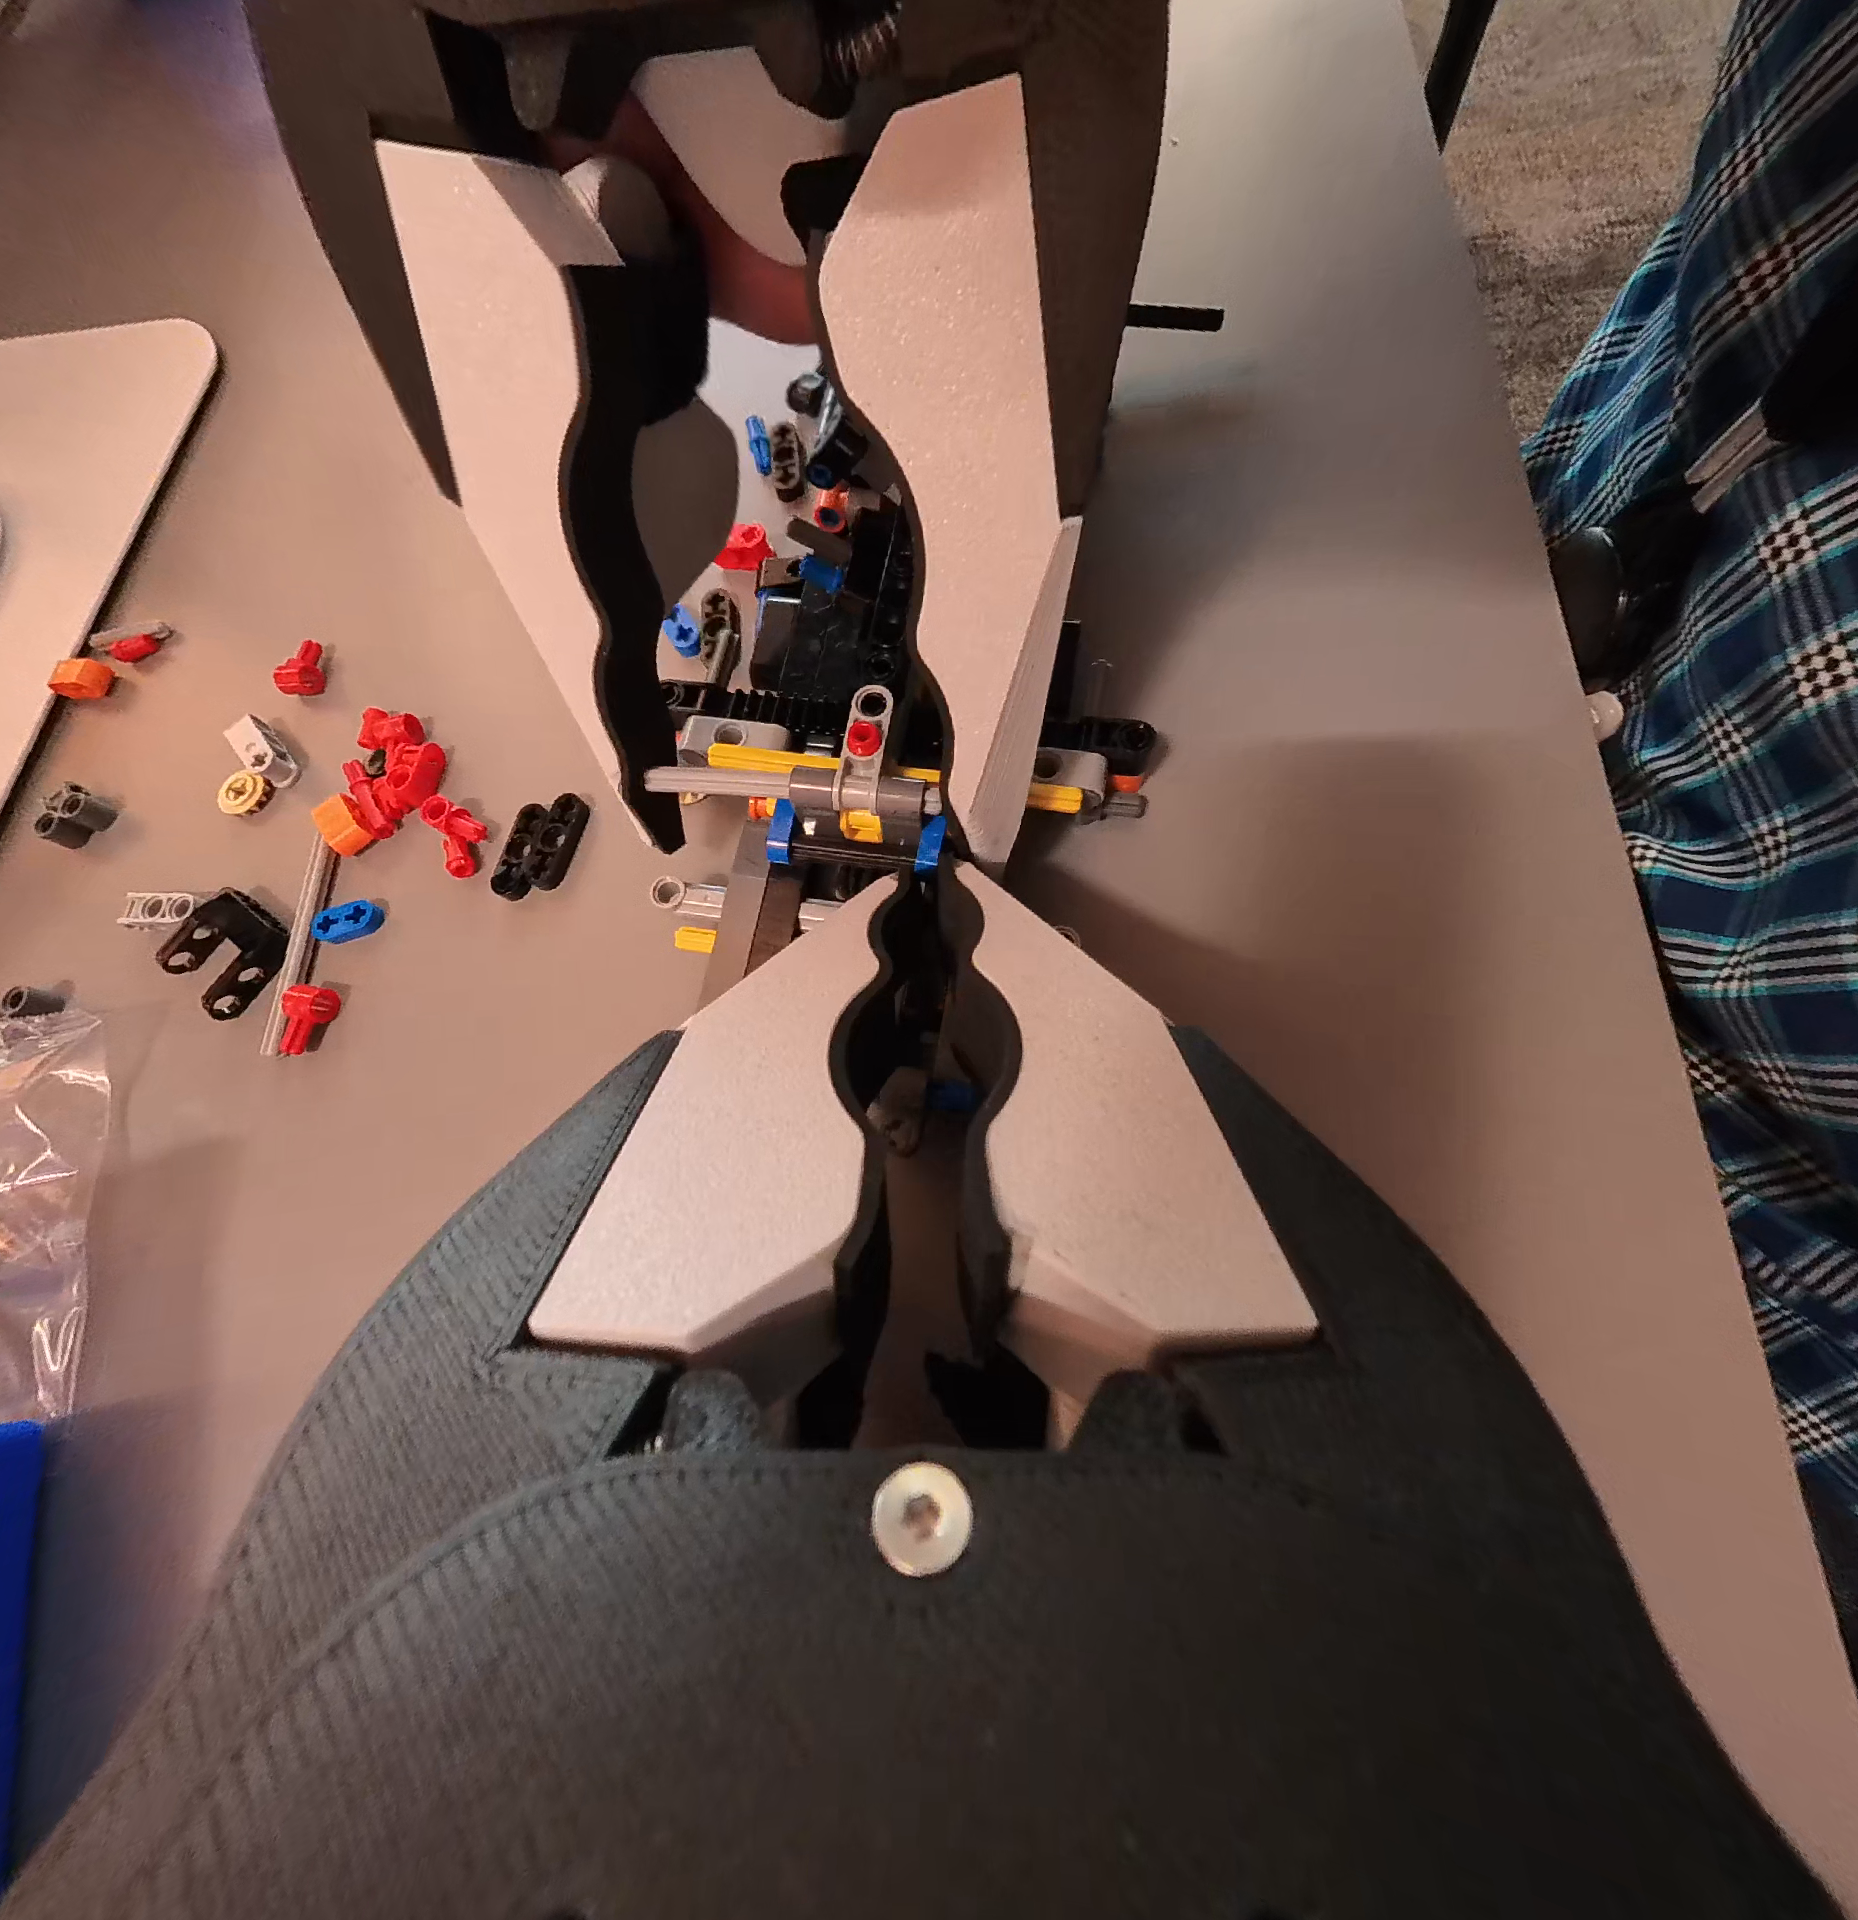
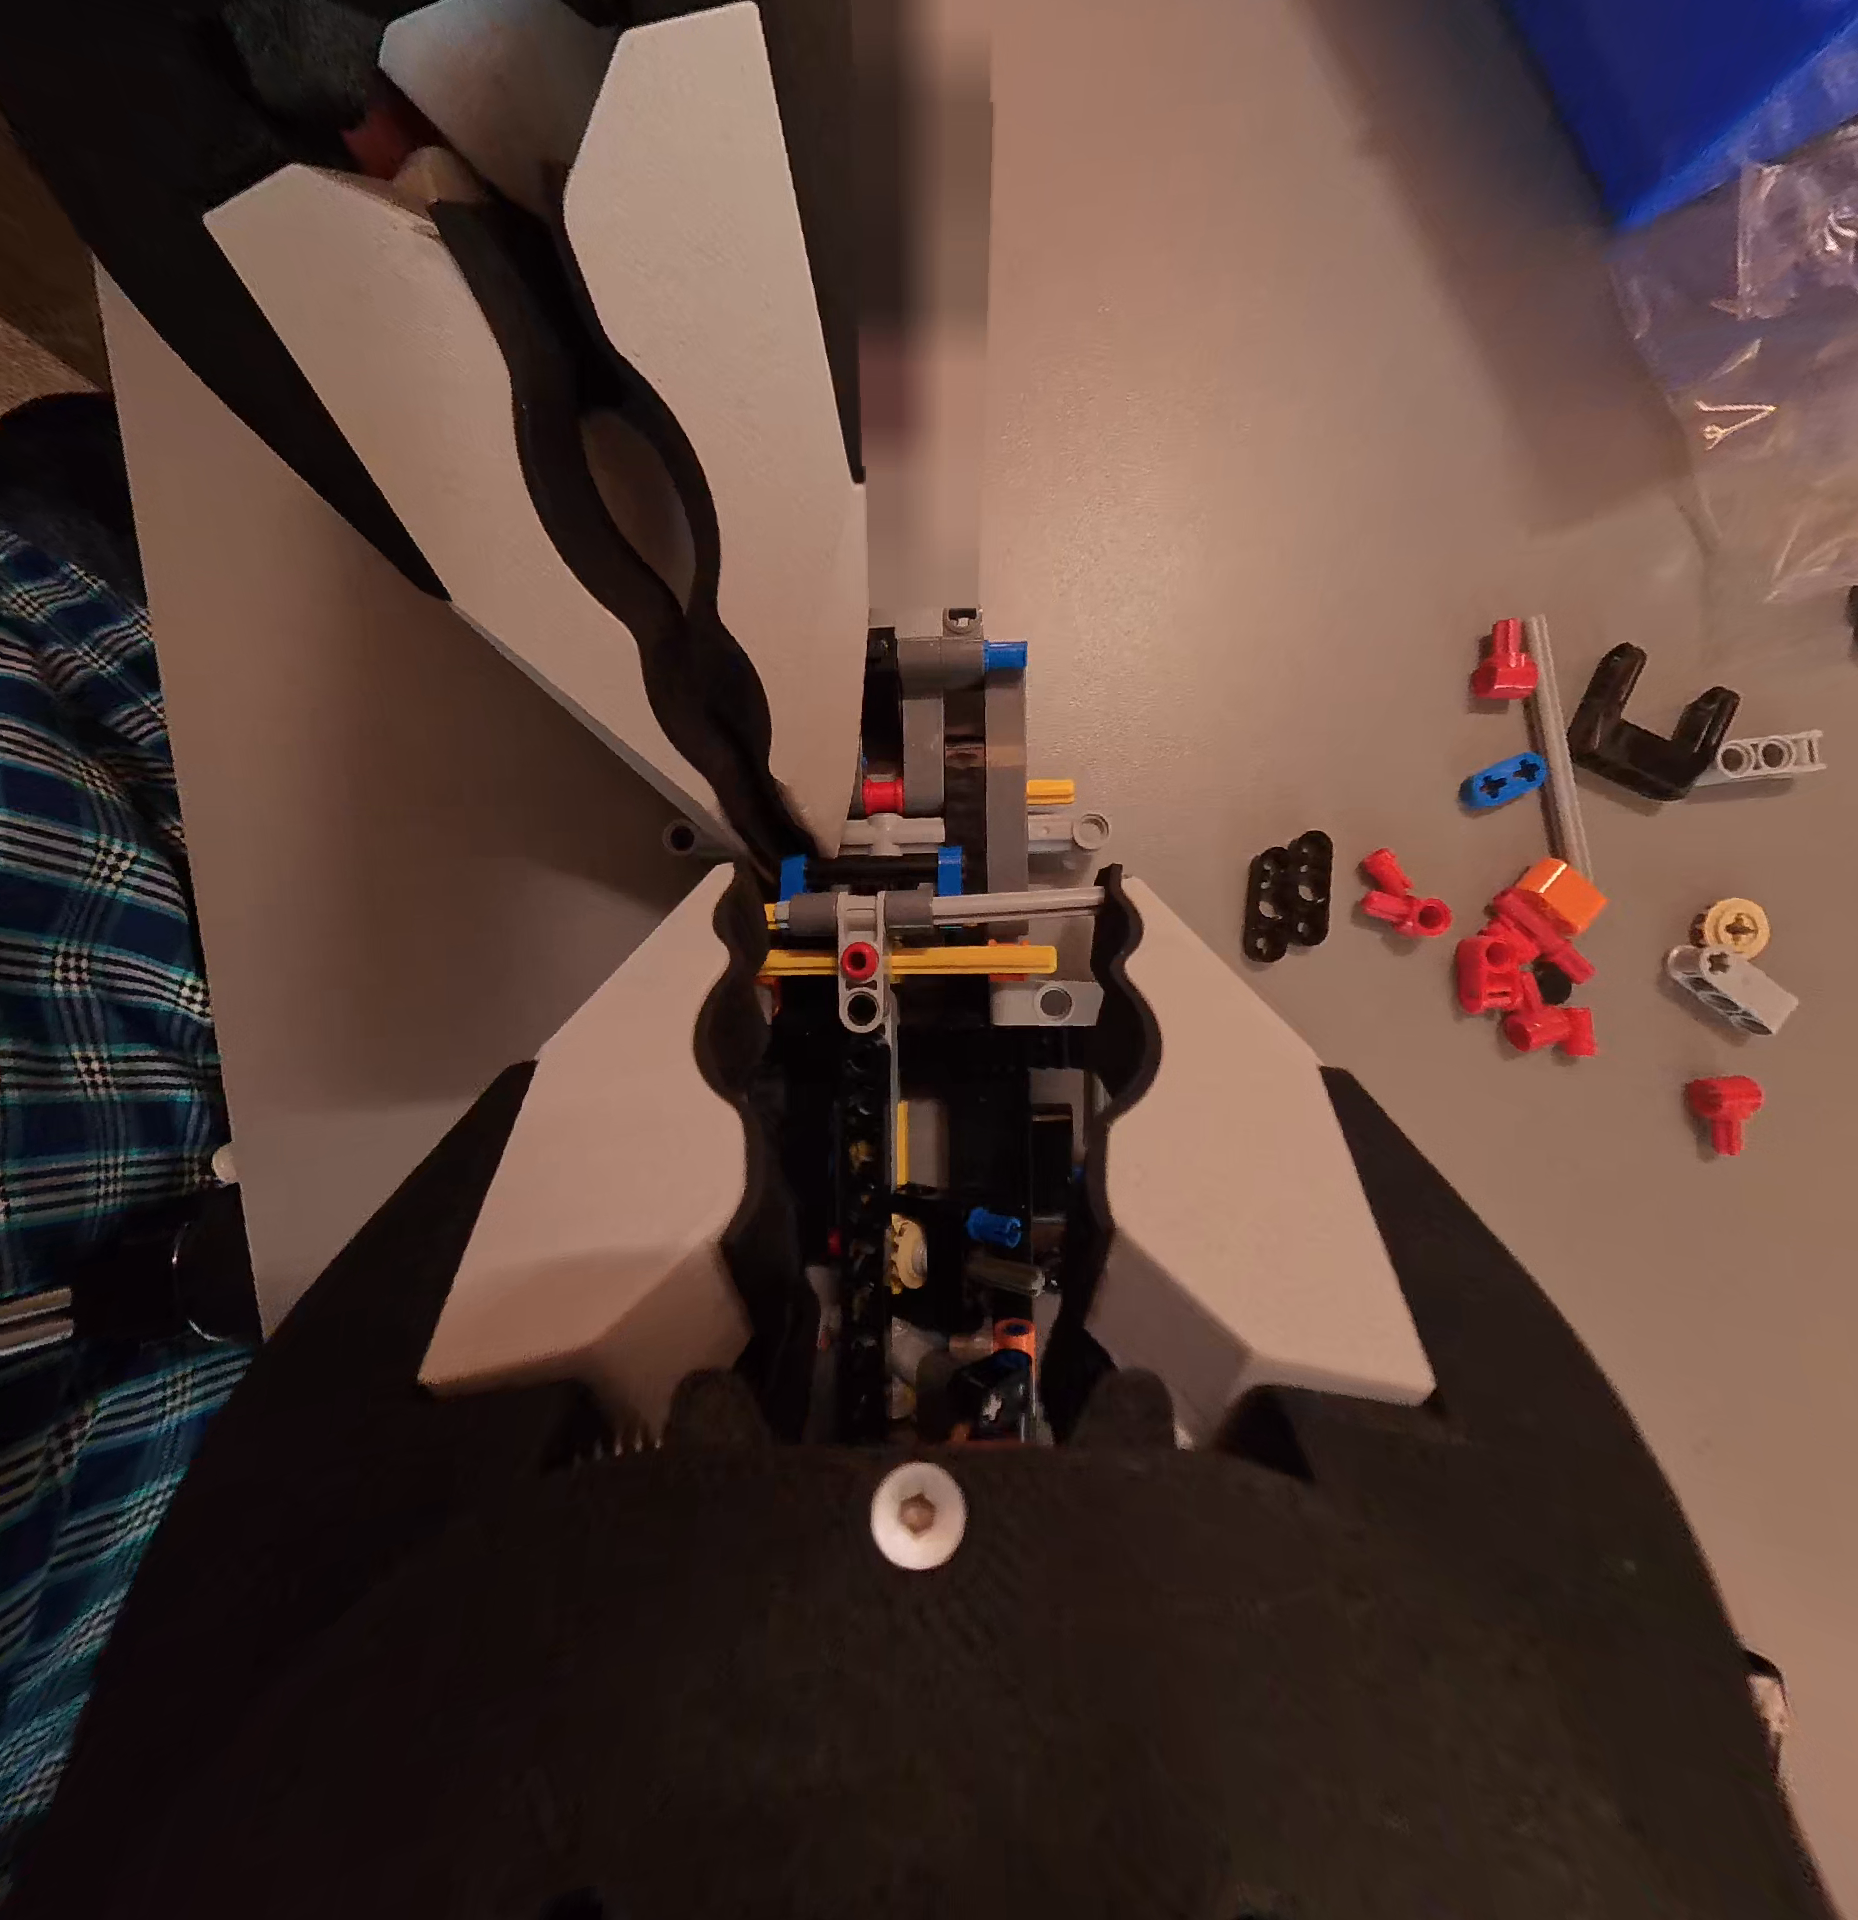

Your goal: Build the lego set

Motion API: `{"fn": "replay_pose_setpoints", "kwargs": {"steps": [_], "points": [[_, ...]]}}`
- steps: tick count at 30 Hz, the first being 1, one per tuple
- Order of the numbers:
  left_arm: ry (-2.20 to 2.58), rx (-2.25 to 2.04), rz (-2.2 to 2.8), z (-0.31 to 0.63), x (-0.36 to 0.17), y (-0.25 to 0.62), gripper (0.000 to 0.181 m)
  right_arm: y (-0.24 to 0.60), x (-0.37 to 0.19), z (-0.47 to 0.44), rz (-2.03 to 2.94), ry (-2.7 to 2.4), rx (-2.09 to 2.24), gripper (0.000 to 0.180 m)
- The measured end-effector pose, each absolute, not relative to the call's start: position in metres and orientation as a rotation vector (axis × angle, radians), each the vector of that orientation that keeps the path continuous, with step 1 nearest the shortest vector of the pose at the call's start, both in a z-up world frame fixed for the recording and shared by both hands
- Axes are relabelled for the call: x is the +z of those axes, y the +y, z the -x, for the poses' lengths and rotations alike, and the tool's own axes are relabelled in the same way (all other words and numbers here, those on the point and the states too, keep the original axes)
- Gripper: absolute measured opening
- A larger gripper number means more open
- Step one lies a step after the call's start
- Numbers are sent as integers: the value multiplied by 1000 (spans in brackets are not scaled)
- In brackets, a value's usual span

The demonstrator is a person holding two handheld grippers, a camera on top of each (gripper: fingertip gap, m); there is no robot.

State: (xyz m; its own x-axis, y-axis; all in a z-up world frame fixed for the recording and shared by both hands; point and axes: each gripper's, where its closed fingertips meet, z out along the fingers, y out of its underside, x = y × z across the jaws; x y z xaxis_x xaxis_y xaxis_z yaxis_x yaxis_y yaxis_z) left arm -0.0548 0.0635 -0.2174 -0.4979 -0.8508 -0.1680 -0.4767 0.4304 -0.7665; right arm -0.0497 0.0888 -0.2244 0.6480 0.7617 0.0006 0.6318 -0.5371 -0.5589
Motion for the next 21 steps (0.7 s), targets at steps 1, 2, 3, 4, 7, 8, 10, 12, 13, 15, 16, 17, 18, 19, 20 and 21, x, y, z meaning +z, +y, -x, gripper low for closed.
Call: {"fn": "replay_pose_setpoints", "kwargs": {"steps": [1,2,3,4,7,8,10,12,13,15,16,17,18,19,20,21], "points": [[2143,-898,1110,55,-217,63,0,88,-225,50,2348,-1092,328,62],[2144,-899,1110,55,-217,62,0,87,-224,50,2353,-1101,326,62],[2145,-899,1109,55,-217,62,0,87,-225,50,2354,-1106,327,61],[2145,-901,1111,55,-218,62,0,87,-225,50,2354,-1106,329,61],[2144,-898,1111,55,-218,63,0,87,-224,49,2349,-1095,319,60],[2145,-898,1111,55,-218,63,0,87,-224,50,2345,-1096,318,59],[2146,-899,1111,55,-218,63,0,87,-224,50,2343,-1099,308,58],[2149,-903,1107,56,-218,62,0,86,-225,50,2355,-1097,319,59],[2148,-903,1105,55,-218,62,0,85,-225,50,2363,-1103,326,60],[2145,-899,1100,55,-218,61,0,86,-223,51,2362,-1120,308,62],[2140,-903,1102,55,-217,61,1,86,-223,52,2371,-1120,311,65],[2138,-896,1111,54,-218,62,1,82,-225,55,2406,-1119,363,80],[2135,-898,1111,53,-218,62,1,81,-226,57,2416,-1108,393,85],[2135,-898,1108,53,-218,62,1,83,-228,54,2421,-1119,359,78],[2138,-897,1102,53,-218,60,1,84,-228,51,2421,-1134,325,69],[2137,-895,1099,52,-218,60,1,84,-227,49,2427,-1128,336,66]]}}
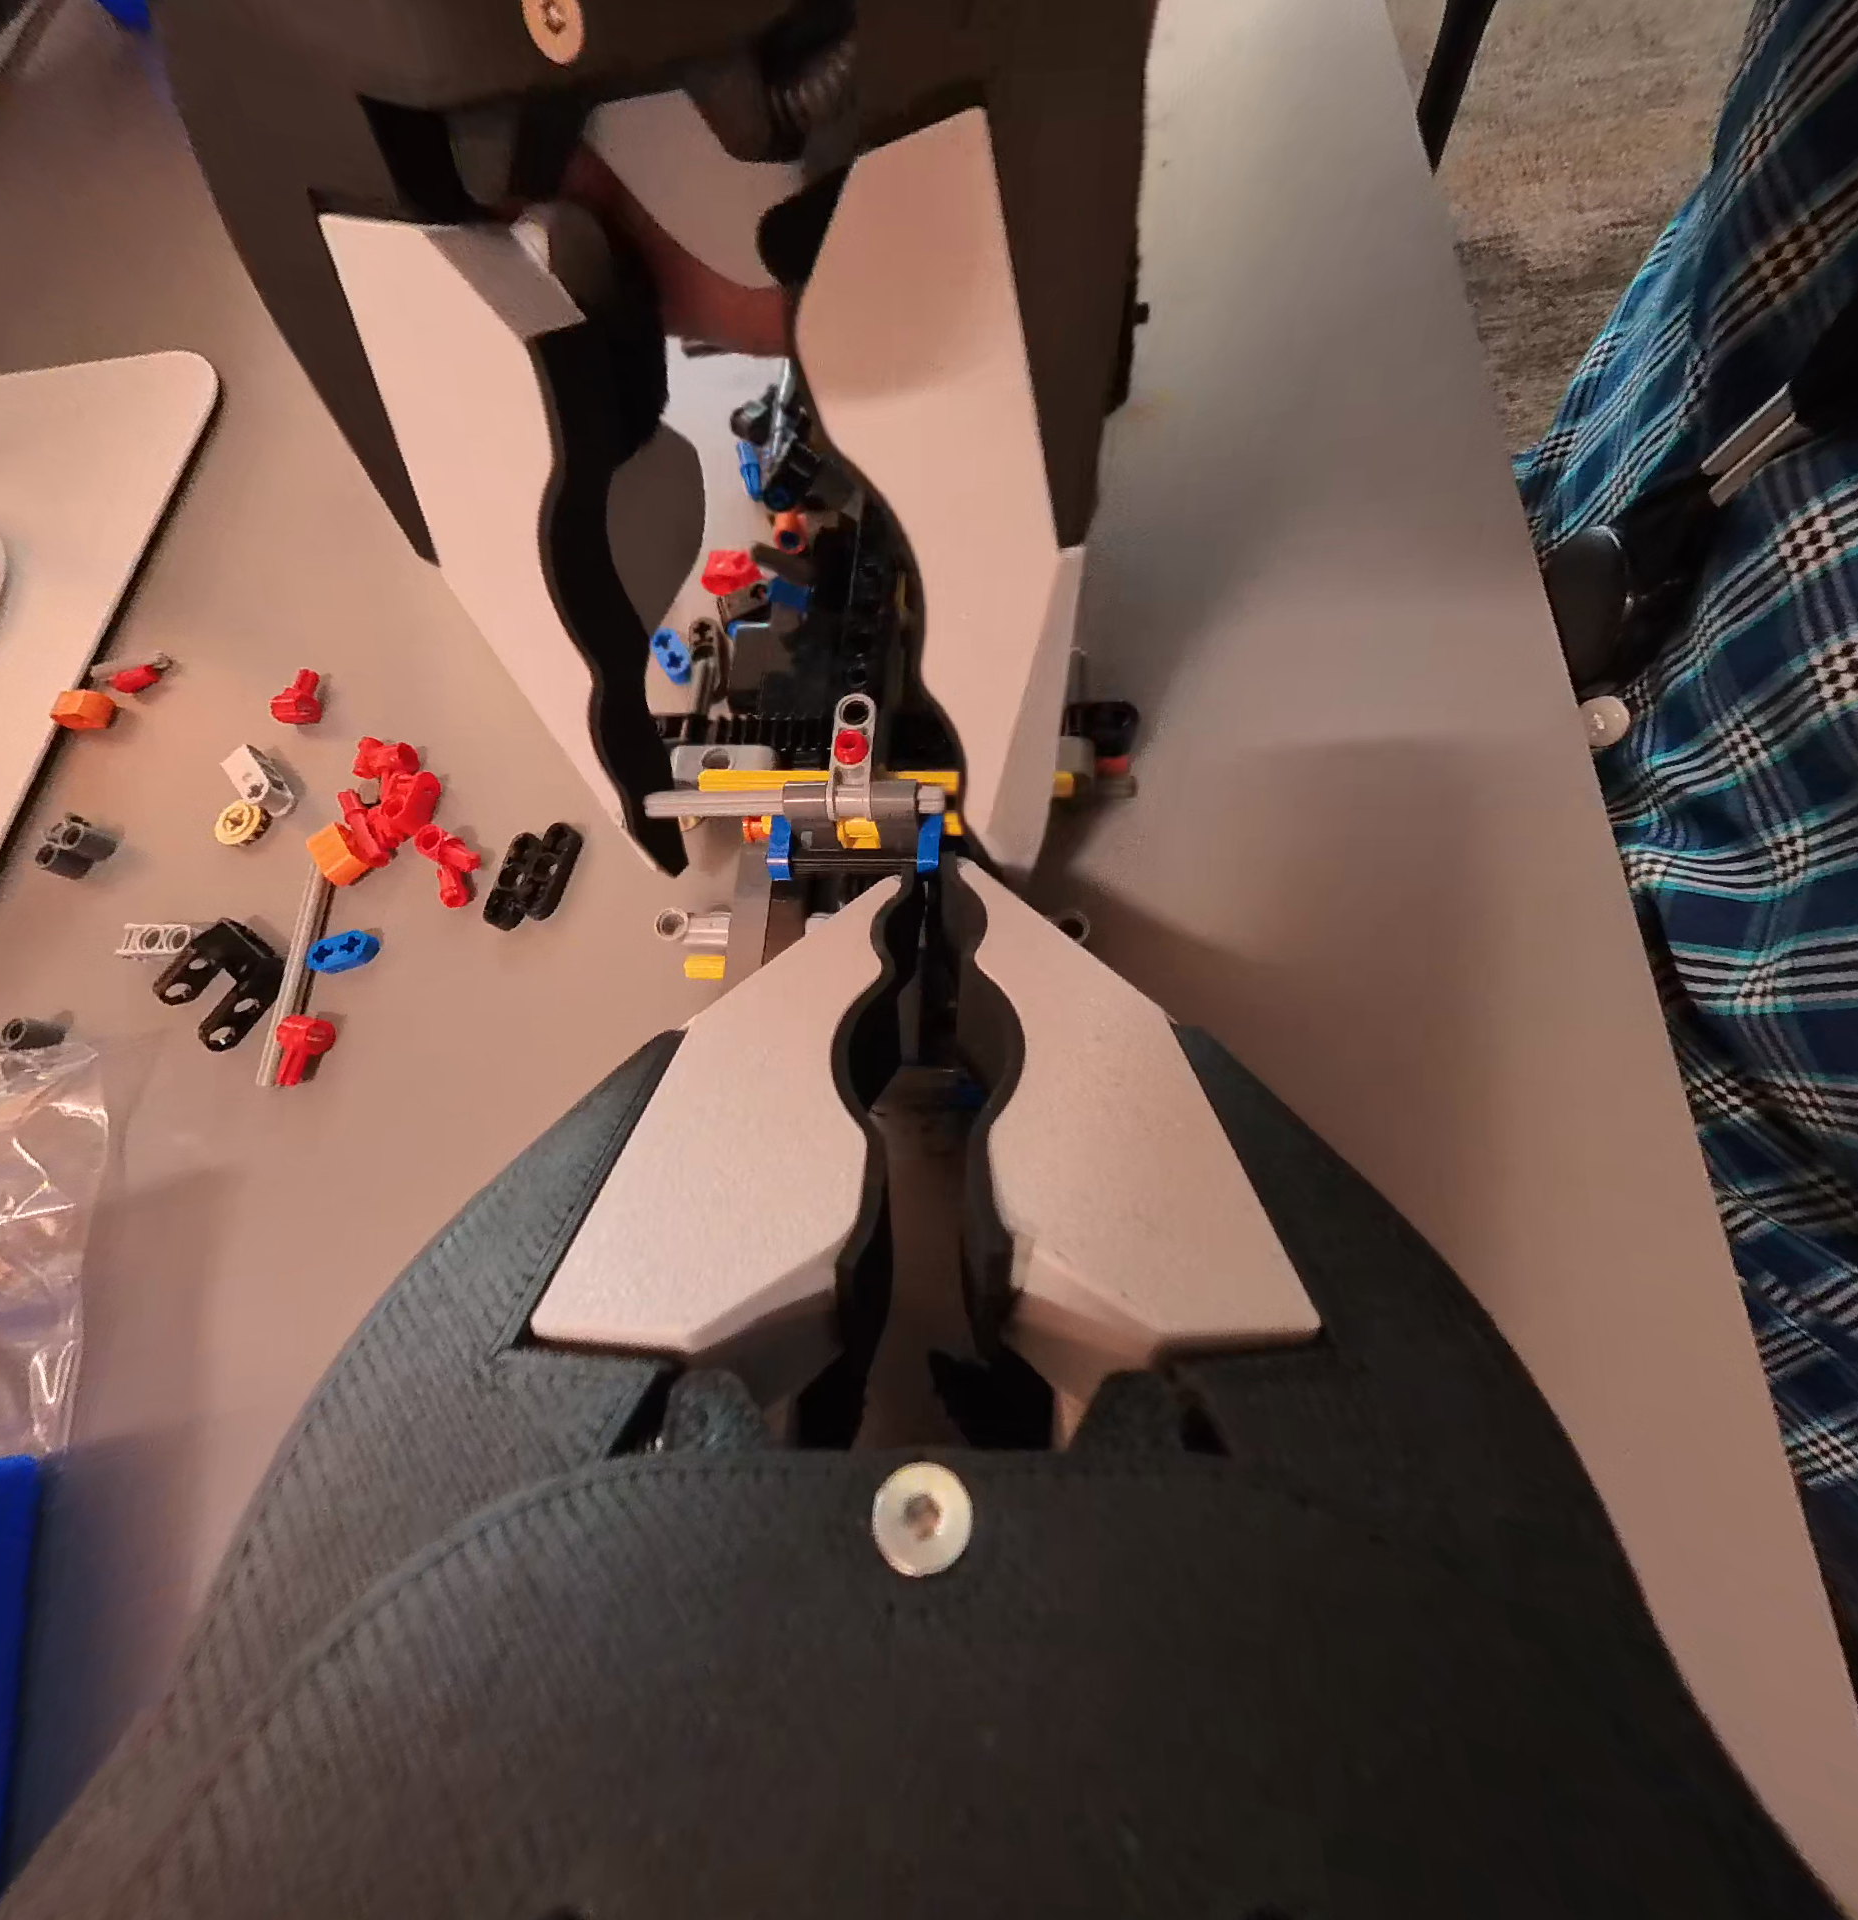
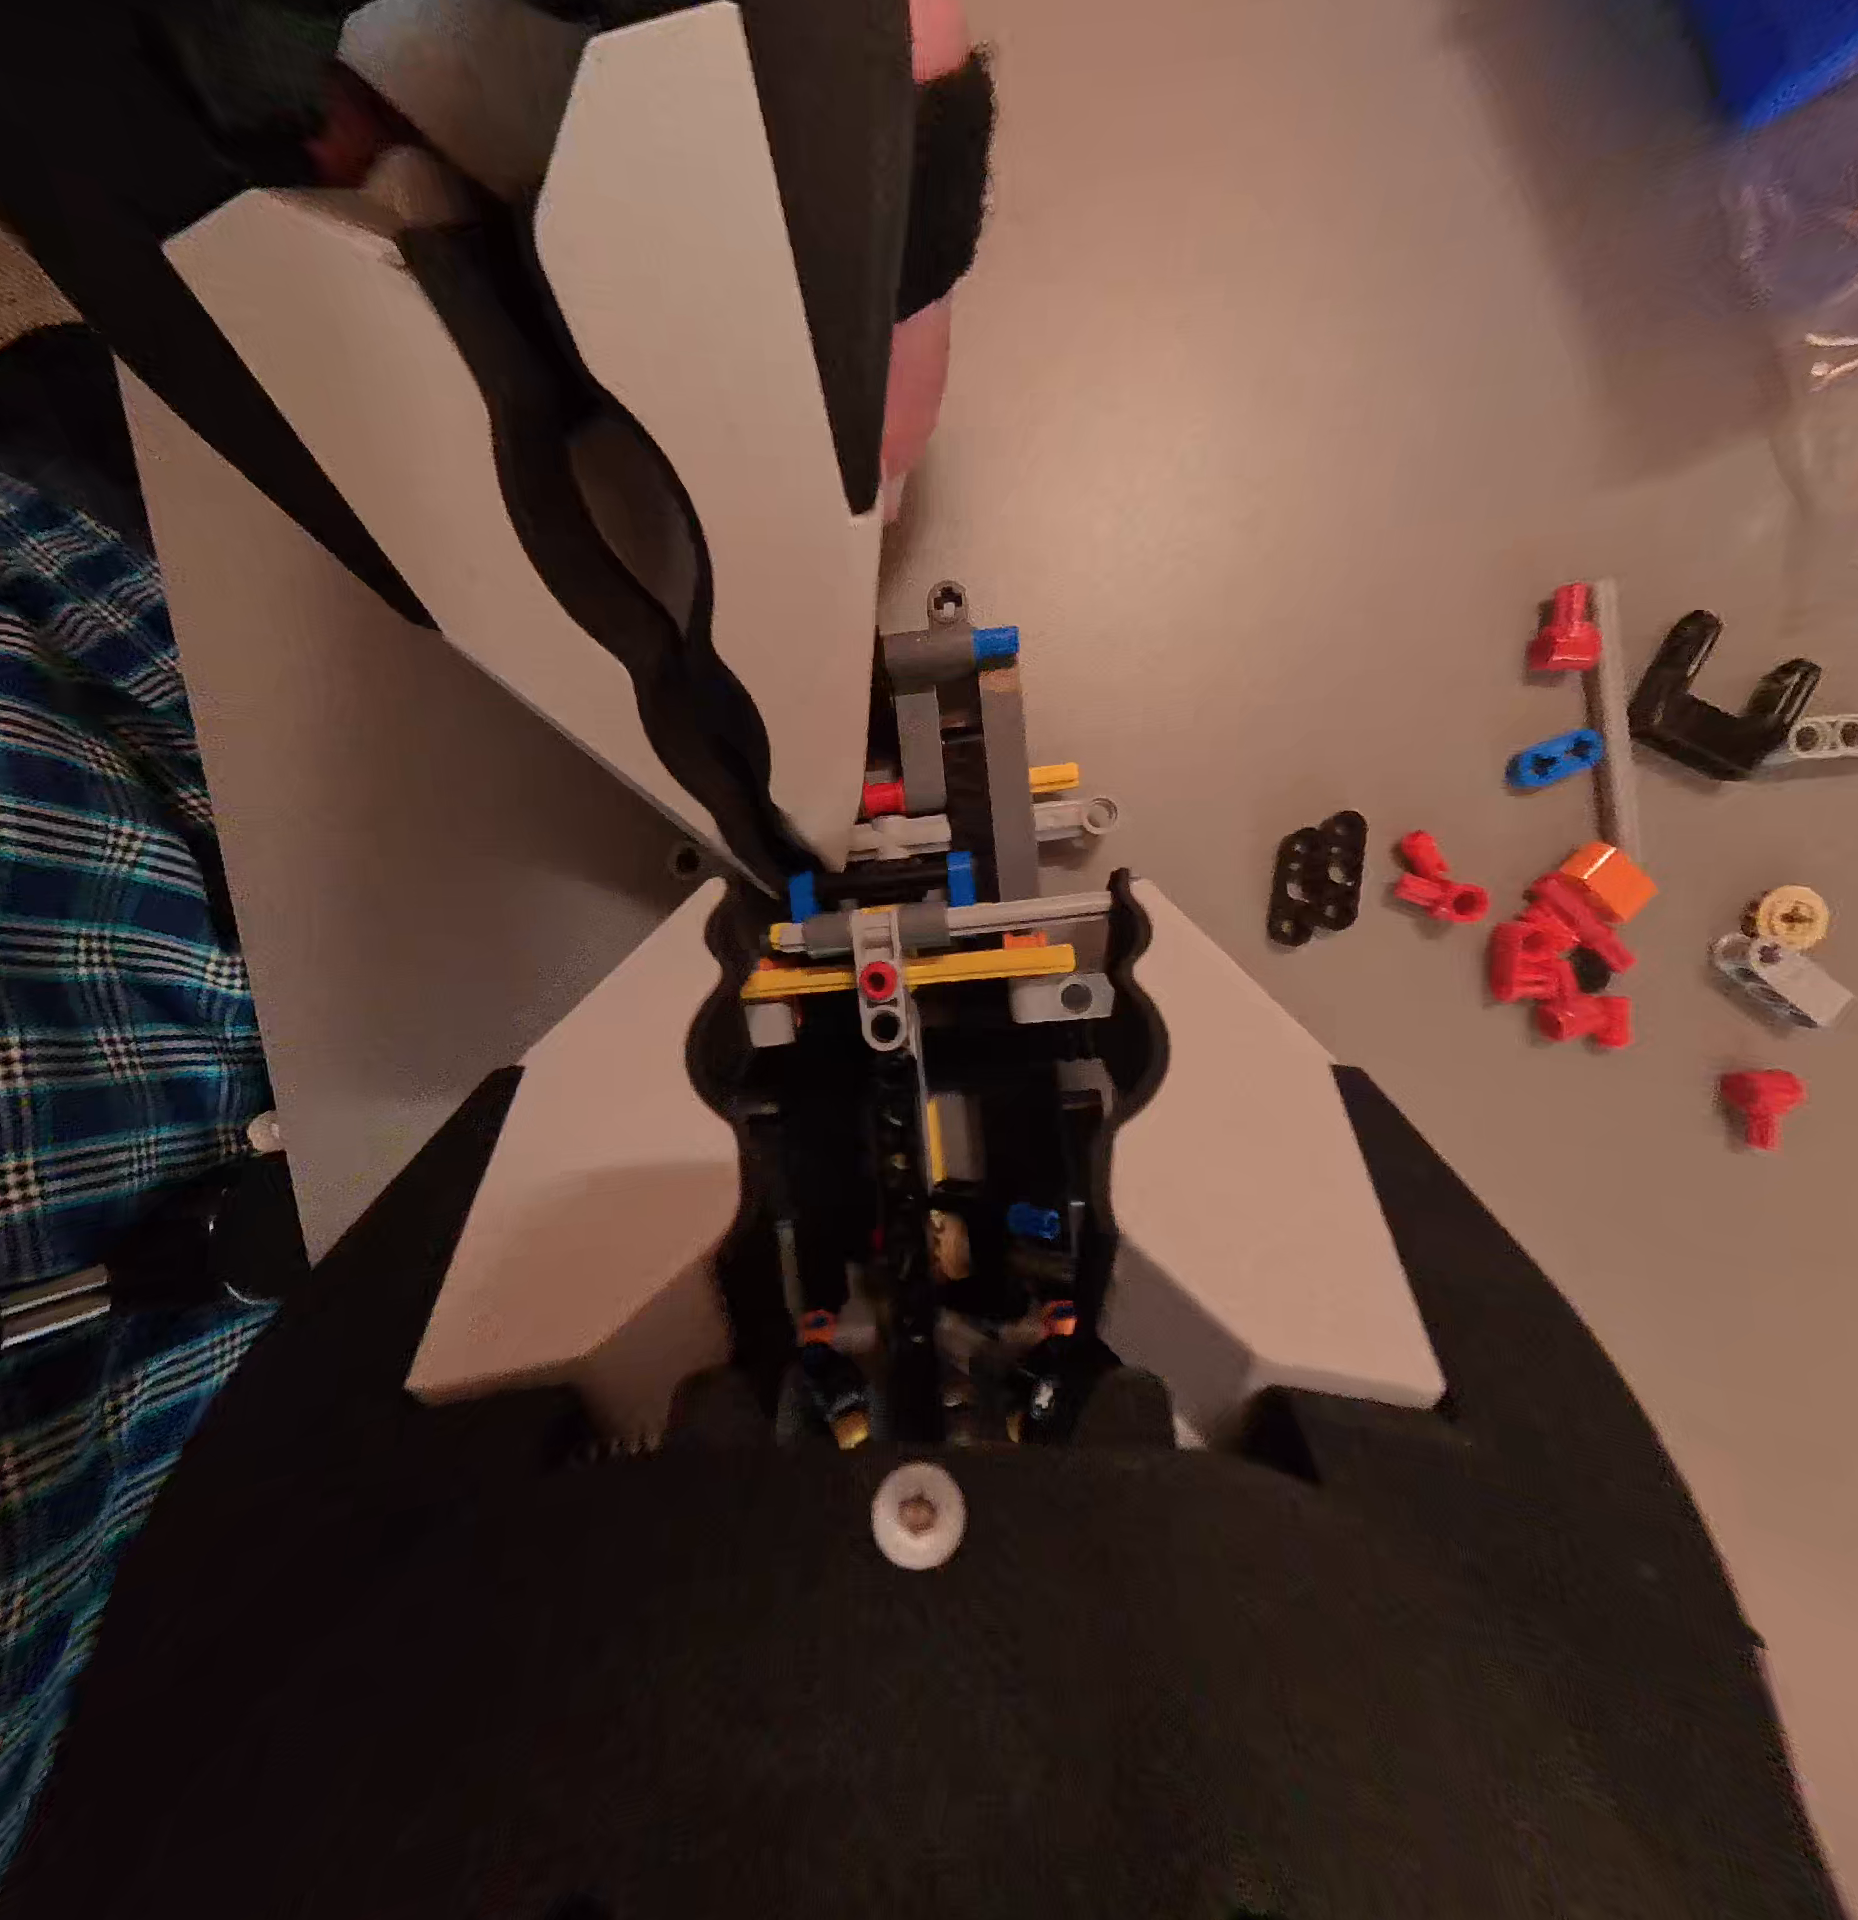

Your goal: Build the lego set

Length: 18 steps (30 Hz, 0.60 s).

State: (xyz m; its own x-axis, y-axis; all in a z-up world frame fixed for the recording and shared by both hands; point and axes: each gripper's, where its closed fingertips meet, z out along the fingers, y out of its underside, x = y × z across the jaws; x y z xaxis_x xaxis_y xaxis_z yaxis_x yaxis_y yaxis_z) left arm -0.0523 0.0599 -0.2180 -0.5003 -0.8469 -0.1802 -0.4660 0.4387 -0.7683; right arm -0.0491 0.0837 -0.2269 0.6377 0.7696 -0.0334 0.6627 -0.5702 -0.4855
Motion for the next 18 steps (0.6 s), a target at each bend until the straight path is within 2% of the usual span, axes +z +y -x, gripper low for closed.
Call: {"fn": "replay_pose_setpoints", "kwargs": {"steps": [18], "points": [[2142,-882,1110,53,-221,61,0,81,-227,46,2415,-1196,279,58]]}}
